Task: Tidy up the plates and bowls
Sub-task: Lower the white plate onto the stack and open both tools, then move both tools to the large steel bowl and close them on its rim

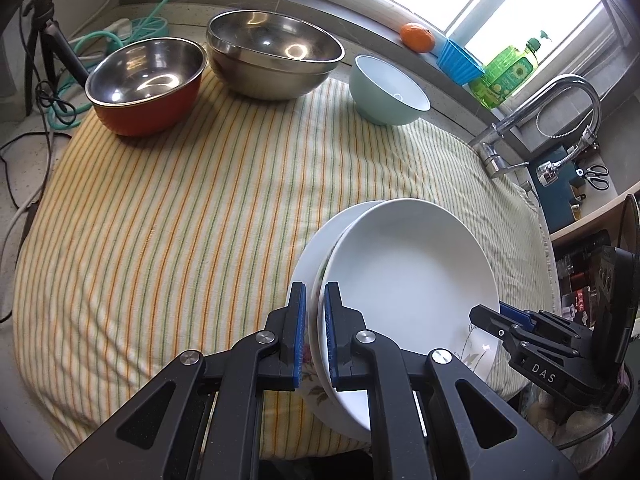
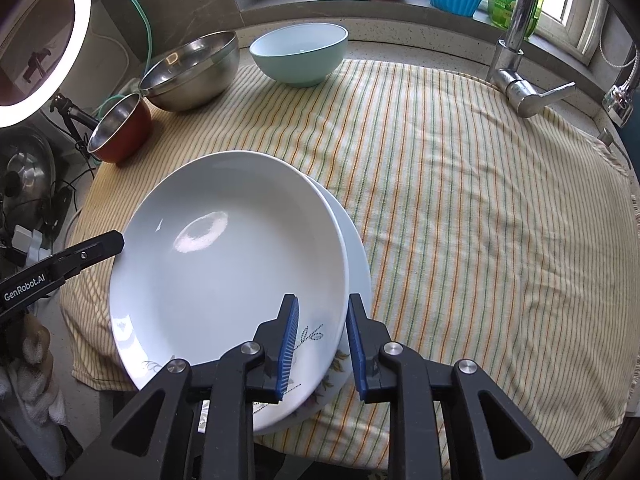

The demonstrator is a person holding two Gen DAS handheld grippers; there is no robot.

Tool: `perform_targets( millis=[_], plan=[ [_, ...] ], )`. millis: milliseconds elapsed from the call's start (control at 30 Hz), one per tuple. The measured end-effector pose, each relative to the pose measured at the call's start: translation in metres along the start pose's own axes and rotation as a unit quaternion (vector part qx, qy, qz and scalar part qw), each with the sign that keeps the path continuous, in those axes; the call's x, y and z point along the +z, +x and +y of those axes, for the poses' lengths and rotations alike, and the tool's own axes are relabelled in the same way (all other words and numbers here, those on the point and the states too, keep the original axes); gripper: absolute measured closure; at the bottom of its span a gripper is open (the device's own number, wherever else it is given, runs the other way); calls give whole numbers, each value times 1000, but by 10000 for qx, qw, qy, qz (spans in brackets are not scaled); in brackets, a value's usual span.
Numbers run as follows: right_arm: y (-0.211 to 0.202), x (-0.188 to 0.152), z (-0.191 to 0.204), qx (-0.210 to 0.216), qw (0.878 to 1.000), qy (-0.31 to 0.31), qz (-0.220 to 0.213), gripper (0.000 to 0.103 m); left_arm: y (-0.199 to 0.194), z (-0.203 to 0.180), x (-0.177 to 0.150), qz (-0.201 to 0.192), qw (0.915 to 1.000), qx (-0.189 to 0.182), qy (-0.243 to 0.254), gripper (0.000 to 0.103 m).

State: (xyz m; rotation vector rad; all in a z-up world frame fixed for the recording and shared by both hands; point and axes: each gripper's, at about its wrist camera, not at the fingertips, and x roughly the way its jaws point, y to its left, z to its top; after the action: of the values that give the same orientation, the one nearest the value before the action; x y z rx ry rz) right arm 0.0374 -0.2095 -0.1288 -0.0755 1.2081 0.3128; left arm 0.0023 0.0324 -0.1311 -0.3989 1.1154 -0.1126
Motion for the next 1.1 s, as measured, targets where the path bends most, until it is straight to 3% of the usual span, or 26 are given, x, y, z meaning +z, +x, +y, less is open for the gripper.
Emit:
perform_targets(
  millis=[800, 1100],
  plan=[
    [-29, 8, 6, 14, 9981, 345, -507, 76, -33, 36, 6, -298, 9994, 85, -173, 96],
    [-55, 30, 30, 370, 9948, 349, -881, 76, -49, 54, 20, -518, 9984, 122, -170, 96]
  ],
)
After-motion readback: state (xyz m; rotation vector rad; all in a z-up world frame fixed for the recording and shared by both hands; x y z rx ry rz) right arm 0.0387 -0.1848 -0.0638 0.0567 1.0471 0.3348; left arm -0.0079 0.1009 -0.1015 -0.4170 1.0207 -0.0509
